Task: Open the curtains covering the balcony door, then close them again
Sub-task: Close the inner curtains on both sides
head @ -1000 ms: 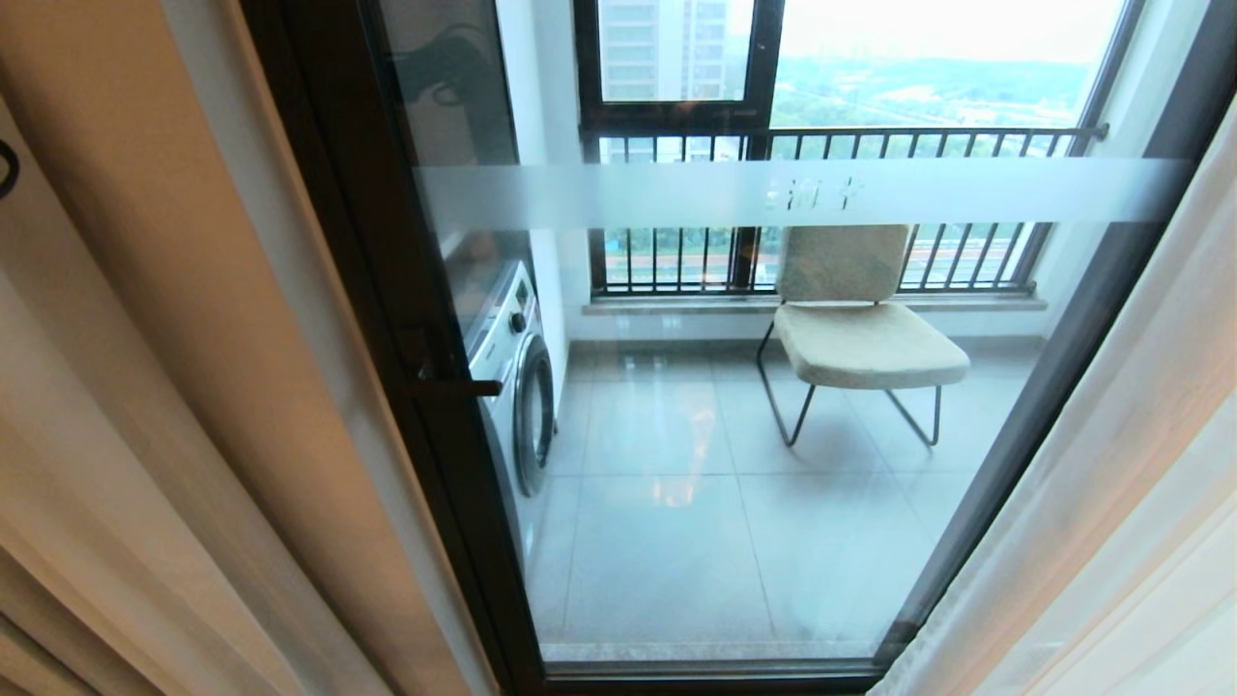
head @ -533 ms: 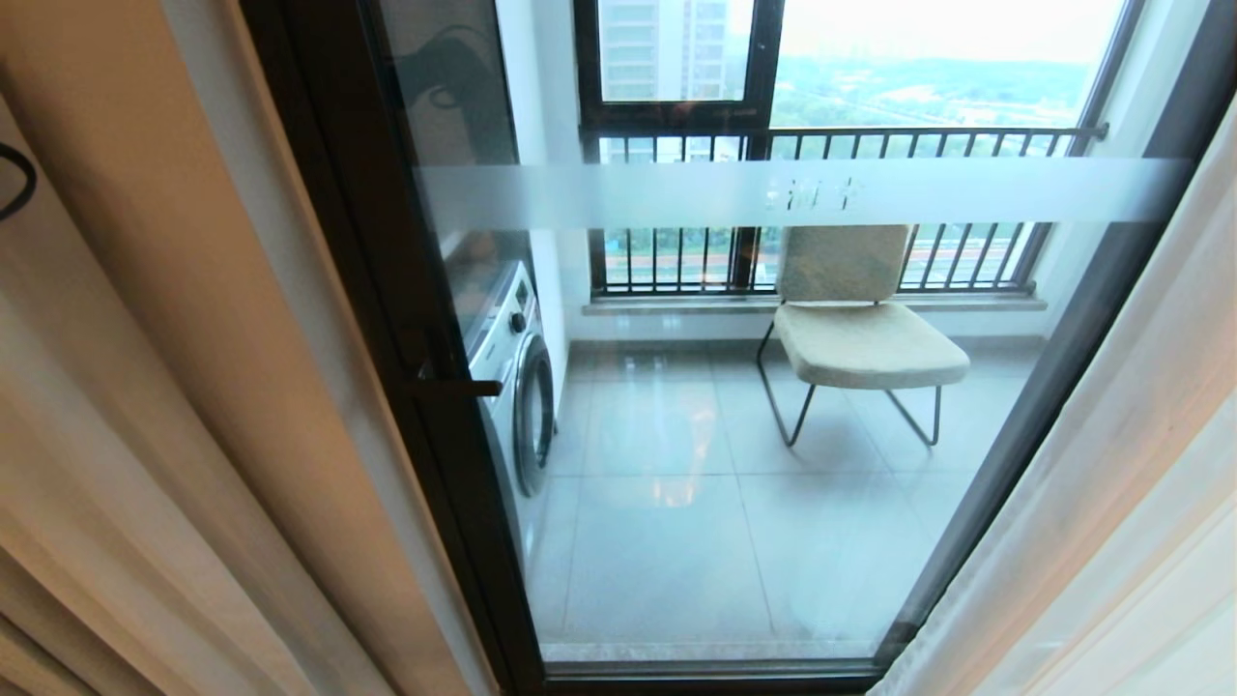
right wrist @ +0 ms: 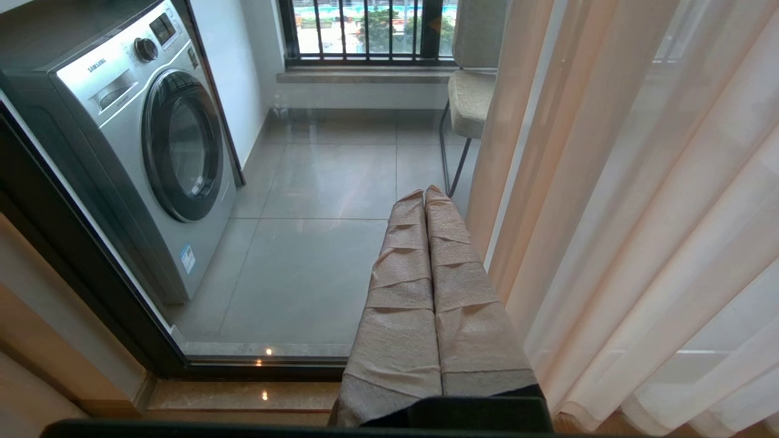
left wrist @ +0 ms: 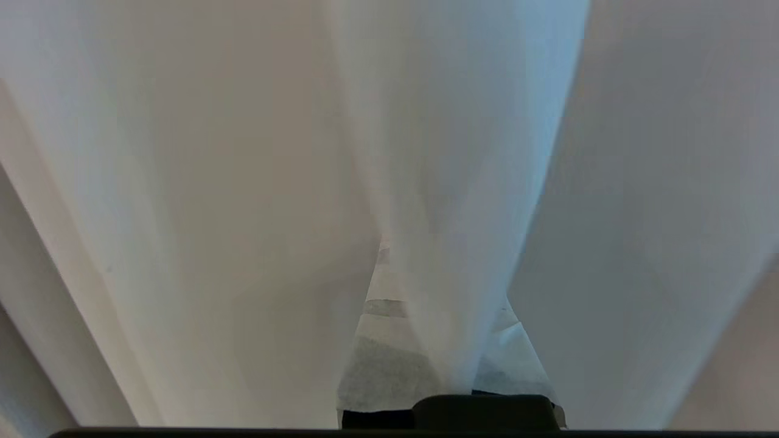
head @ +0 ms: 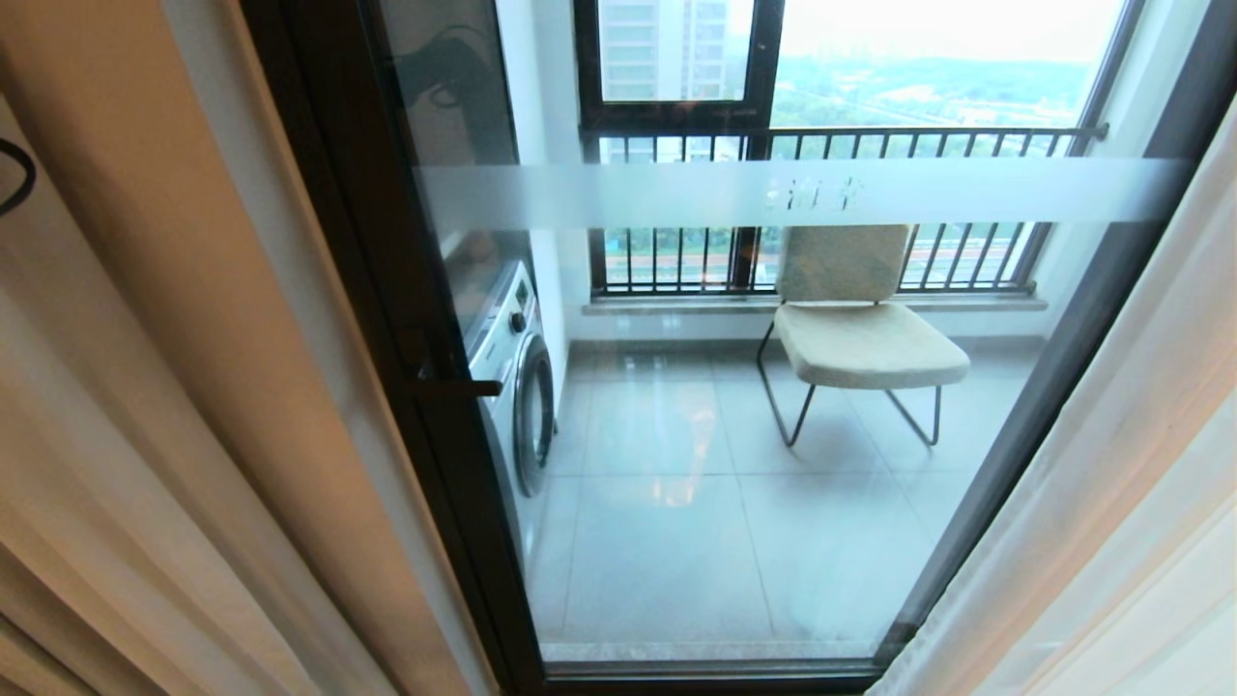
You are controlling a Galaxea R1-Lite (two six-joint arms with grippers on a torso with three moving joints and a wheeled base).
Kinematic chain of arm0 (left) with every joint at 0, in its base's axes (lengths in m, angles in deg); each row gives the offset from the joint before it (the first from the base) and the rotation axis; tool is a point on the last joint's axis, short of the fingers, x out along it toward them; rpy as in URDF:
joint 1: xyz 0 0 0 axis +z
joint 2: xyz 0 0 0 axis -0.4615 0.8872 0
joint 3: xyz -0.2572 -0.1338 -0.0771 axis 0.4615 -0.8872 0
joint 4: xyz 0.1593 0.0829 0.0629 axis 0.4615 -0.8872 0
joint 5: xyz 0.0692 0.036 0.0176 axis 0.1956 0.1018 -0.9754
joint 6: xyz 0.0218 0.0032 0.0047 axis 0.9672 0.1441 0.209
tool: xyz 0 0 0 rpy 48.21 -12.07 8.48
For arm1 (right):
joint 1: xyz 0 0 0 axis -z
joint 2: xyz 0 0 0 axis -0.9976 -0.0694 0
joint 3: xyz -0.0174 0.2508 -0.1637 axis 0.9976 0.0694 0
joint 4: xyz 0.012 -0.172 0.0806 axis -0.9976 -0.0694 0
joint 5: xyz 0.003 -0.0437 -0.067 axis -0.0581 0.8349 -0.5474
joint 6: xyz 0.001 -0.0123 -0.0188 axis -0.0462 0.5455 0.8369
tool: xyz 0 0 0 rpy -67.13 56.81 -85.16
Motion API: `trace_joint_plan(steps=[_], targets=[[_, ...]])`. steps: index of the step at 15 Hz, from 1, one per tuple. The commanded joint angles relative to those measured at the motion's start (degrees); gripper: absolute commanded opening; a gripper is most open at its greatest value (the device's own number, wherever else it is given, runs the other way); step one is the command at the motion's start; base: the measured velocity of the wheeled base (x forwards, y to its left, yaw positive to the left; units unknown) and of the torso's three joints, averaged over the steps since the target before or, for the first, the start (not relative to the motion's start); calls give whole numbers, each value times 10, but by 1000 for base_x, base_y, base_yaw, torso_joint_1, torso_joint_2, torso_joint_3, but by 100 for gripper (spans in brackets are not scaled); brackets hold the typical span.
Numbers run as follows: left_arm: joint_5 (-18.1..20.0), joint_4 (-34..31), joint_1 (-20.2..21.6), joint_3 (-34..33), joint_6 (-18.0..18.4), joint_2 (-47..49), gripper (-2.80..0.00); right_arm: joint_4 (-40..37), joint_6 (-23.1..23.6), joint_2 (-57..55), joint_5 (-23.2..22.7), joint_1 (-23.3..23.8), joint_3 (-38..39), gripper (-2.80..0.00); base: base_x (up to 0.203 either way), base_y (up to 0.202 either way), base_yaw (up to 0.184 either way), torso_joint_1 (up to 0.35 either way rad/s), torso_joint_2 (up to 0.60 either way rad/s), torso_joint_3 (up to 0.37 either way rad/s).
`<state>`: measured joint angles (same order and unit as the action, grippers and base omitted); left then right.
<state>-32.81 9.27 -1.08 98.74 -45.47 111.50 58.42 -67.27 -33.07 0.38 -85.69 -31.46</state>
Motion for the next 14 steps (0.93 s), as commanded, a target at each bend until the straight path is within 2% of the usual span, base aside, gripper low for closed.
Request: trace_joint_plan(steps=[1,5,14], targets=[[5,1,-6,-1,0,-15,-280,0,0,-1,-1,0,0,-280,0,0,0,0,0,0],[6,-1,-29,-2,0,-35,-280,0,0,-1,-1,-1,0,-280,0,0,0,0,0,0],[6,-23,-125,-8,0,-103,-280,0,0,-1,0,0,0,-280,0,0,0,0,0,0]])
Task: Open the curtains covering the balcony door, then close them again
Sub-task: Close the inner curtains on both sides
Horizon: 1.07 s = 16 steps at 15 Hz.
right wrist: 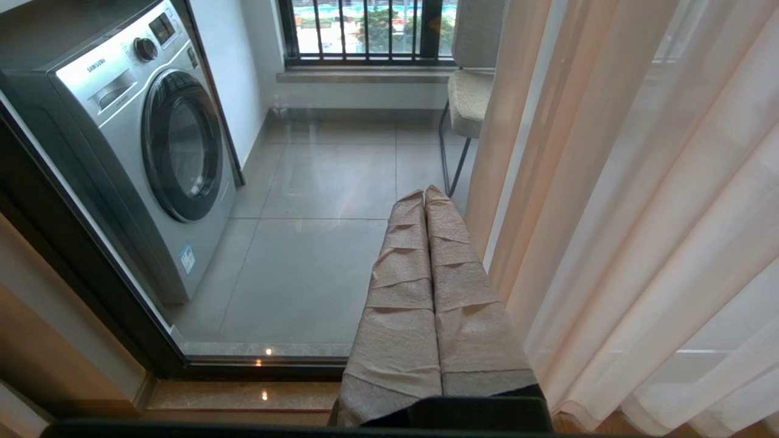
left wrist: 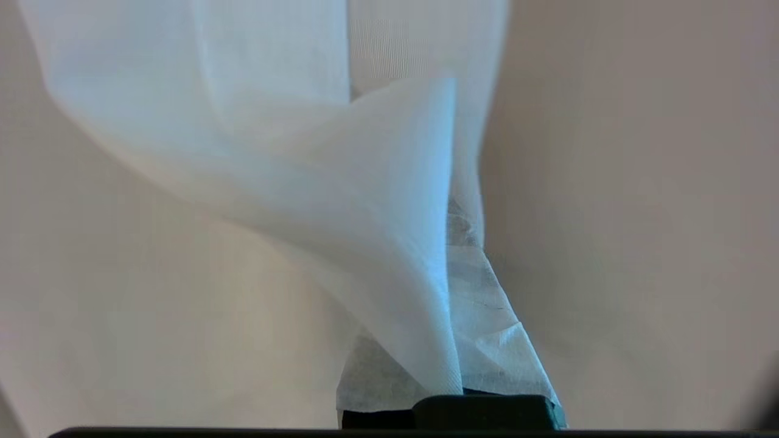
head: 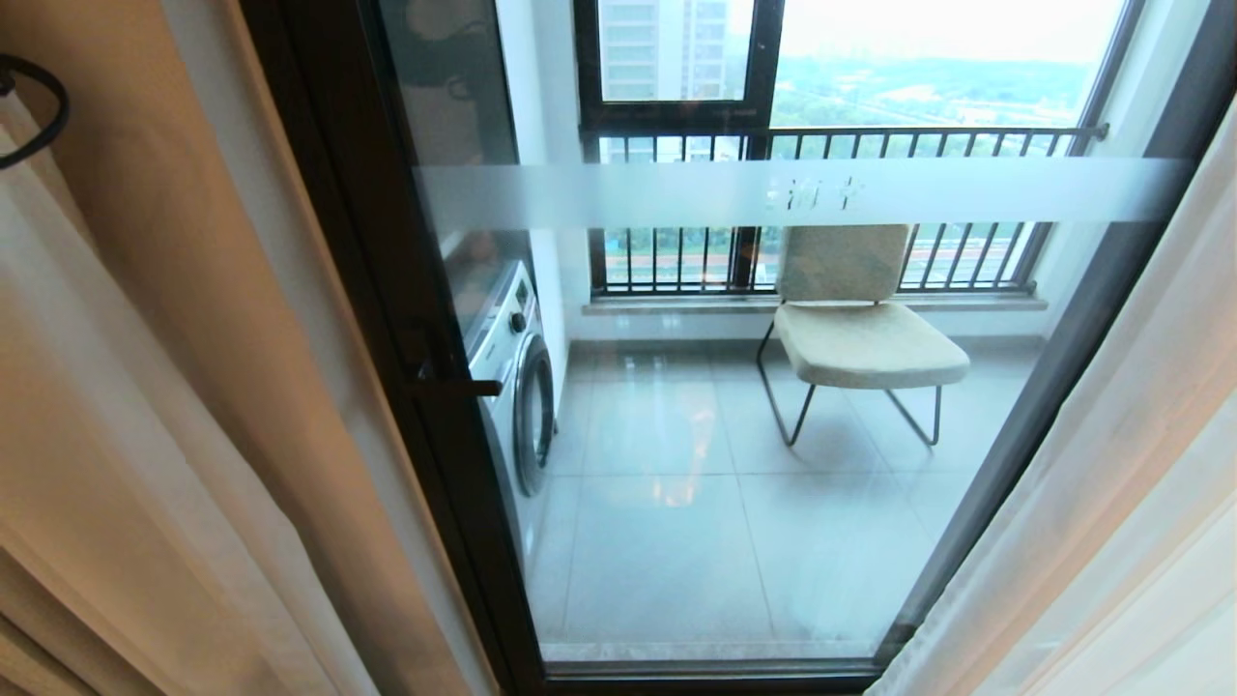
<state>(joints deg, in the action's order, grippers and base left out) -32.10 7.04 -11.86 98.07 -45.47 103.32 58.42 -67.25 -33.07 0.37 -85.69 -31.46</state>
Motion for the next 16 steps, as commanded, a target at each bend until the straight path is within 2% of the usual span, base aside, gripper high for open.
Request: trace_joint_plan(steps=[1,8,16], targets=[[-1,-3,-31,-3,0,-28,-280,0,0,-1,-1,0,0,-280,0,0,0,0,0,0],[-1,-37,-128,-36,0,-85,-280,0,0,-1,0,0,0,-280,0,0,0,0,0,0],[-1,-40,-201,-88,0,-122,-280,0,0,-1,0,0,0,-280,0,0,0,0,0,0]])
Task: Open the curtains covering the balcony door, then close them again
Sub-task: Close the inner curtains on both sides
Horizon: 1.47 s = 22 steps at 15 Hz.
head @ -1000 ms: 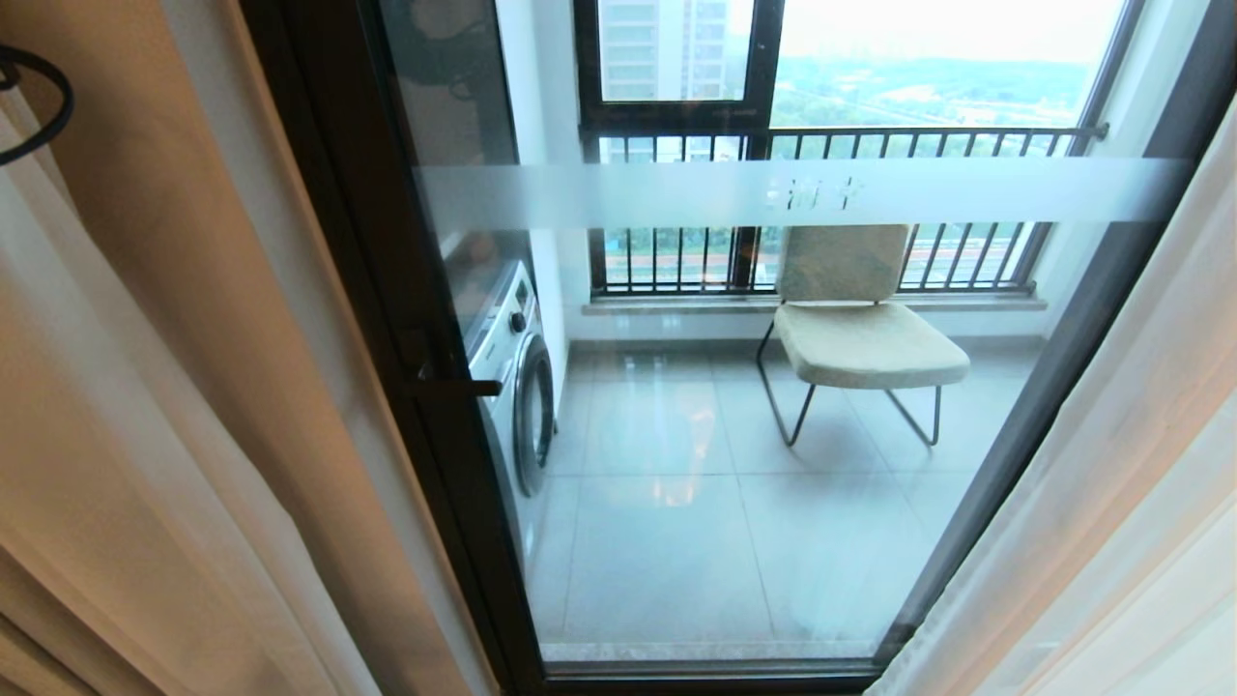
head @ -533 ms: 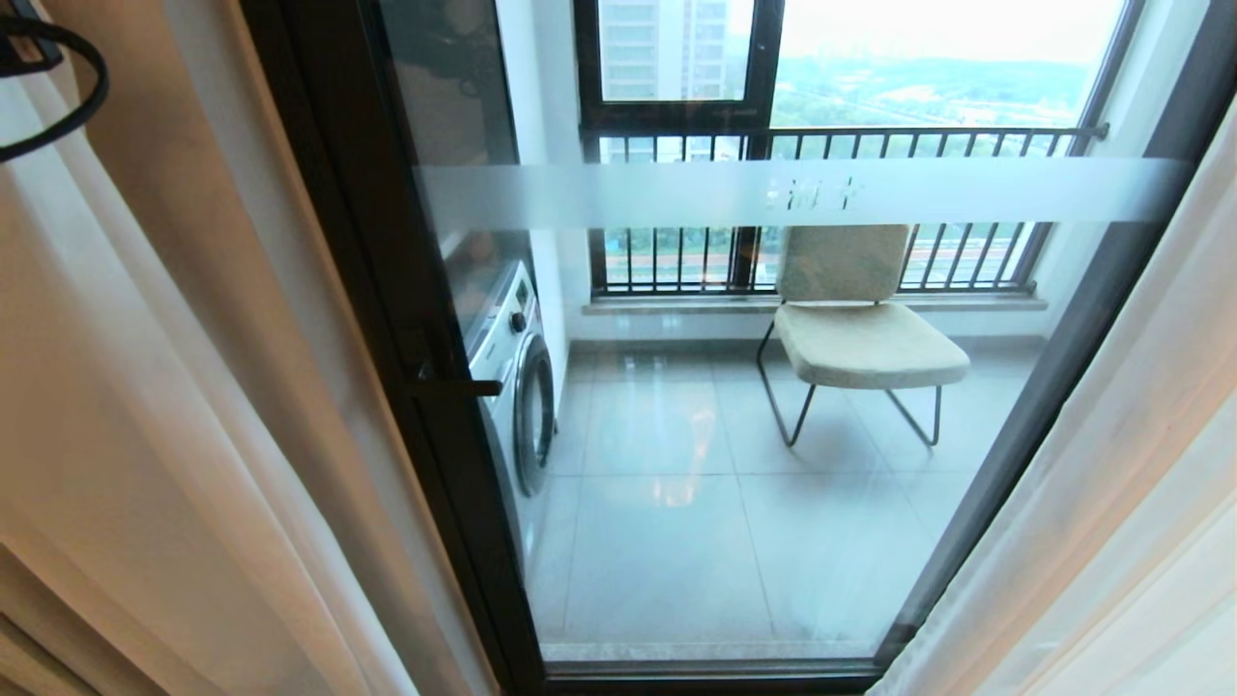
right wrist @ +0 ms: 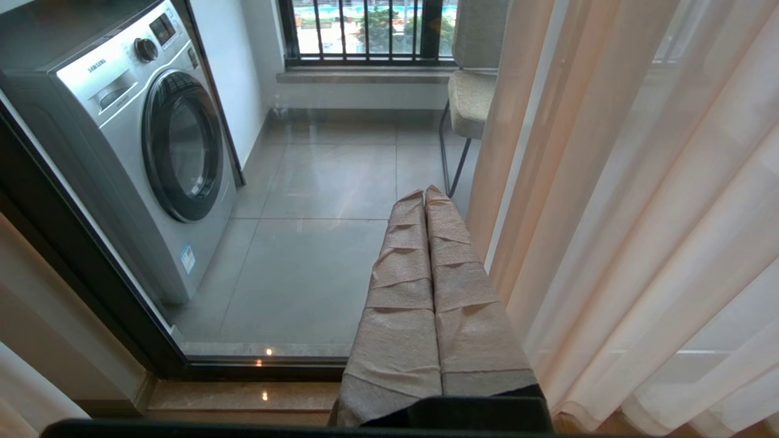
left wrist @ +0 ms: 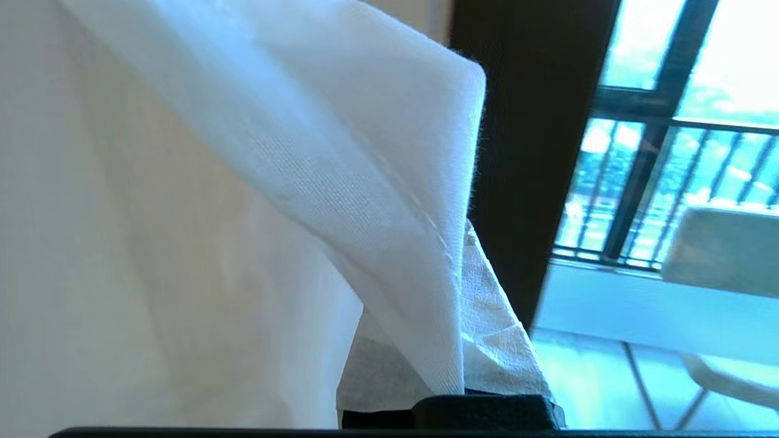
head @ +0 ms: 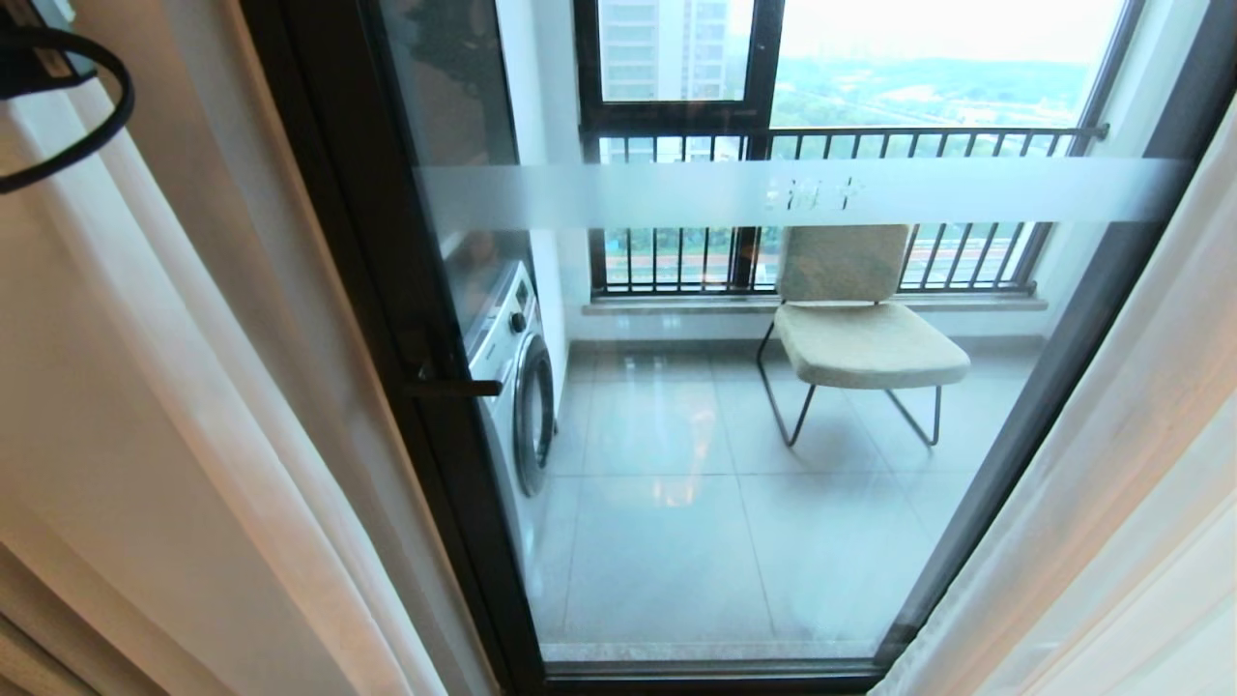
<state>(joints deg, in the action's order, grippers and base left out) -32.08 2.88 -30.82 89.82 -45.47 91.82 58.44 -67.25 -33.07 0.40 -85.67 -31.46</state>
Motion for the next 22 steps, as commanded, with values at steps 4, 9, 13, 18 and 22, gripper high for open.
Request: trace_joint_plan(steps=[4,9,13,18,22], targets=[[10,2,-33,-14,0,-8,-280,0,0,-1,0,0,0,-280,0,0,0,0,0,0],[72,2,-33,-13,0,2,-280,0,0,-1,0,0,0,-280,0,0,0,0,0,0],[75,5,-33,-8,0,16,-280,0,0,-1,-1,0,0,-280,0,0,0,0,0,0],[89,5,-33,-8,0,23,-280,0,0,-1,0,0,0,-280,0,0,0,0,0,0],[89,5,-33,-8,0,23,-280,0,0,-1,-1,0,0,-280,0,0,0,0,0,0]])
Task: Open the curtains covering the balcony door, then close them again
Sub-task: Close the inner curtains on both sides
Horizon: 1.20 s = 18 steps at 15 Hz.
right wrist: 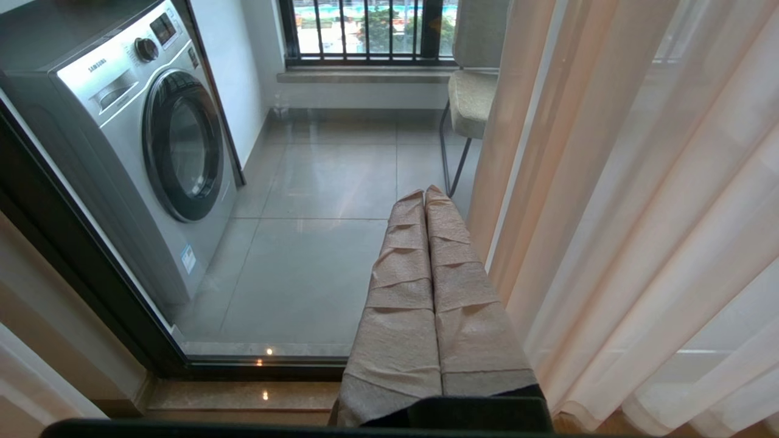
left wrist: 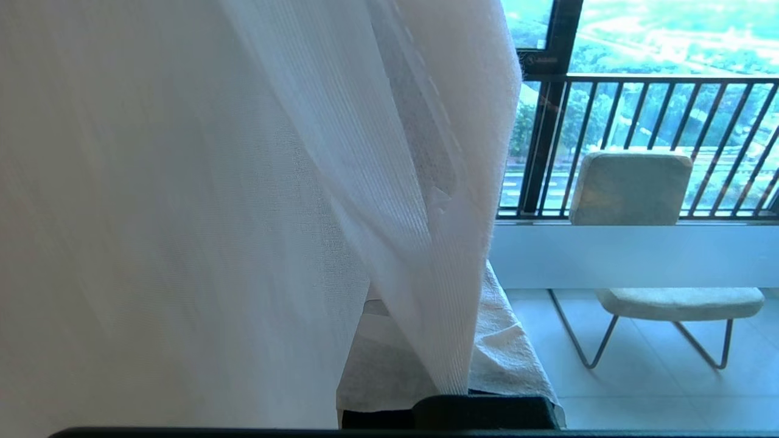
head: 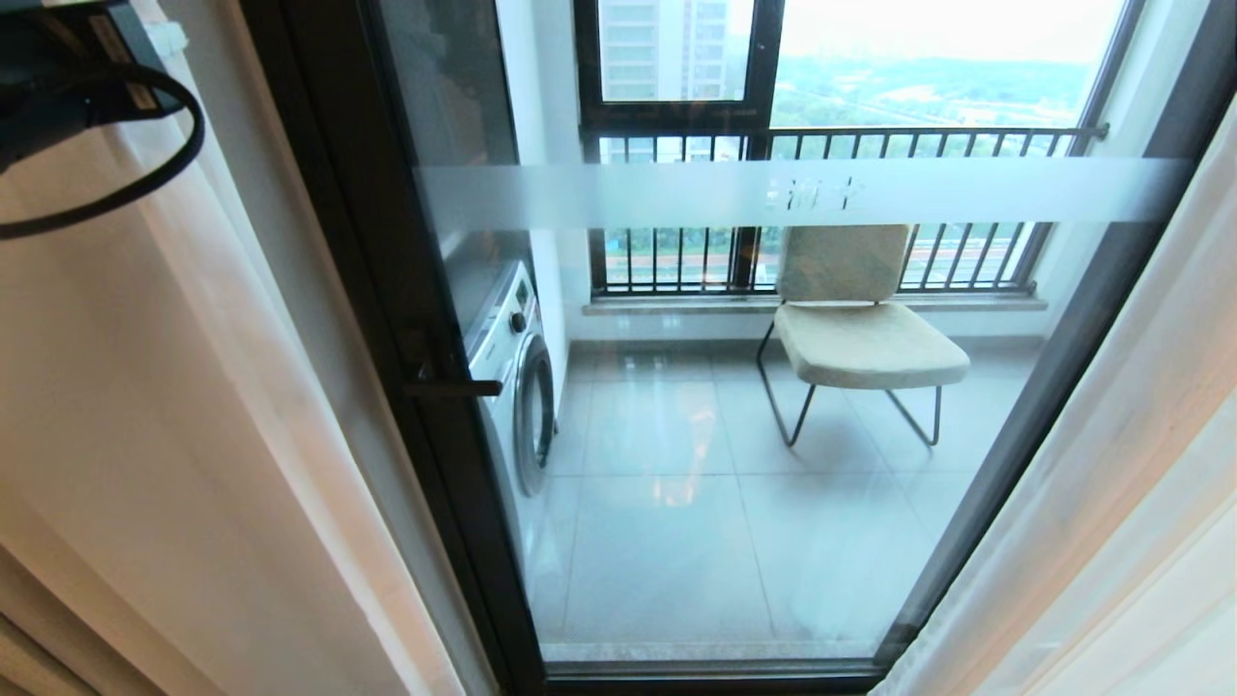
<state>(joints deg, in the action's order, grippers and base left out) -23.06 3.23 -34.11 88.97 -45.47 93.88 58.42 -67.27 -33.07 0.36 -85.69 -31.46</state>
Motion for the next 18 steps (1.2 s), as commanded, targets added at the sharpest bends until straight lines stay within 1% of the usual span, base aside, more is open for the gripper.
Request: trace_joint_plan(steps=[1,3,5,11,18], targets=[[-1,1,0,0,0,2,-280,0,0,-1,0,0,0,-280,0,0,0,0,0,0],[-1,1,0,0,0,2,-280,0,0,-1,0,0,0,-280,0,0,0,0,0,0],[-1,1,-2,0,0,1,-280,0,0,-1,0,0,0,-280,1,-119,0,4,2,5],[-2,1,-18,-1,1,-2,-280,0,0,-1,0,0,0,-280,0,-189,0,1,2,1],[-2,0,-27,-1,1,-6,-280,0,0,-1,0,0,0,-280,0,-192,1,1,1,1]])
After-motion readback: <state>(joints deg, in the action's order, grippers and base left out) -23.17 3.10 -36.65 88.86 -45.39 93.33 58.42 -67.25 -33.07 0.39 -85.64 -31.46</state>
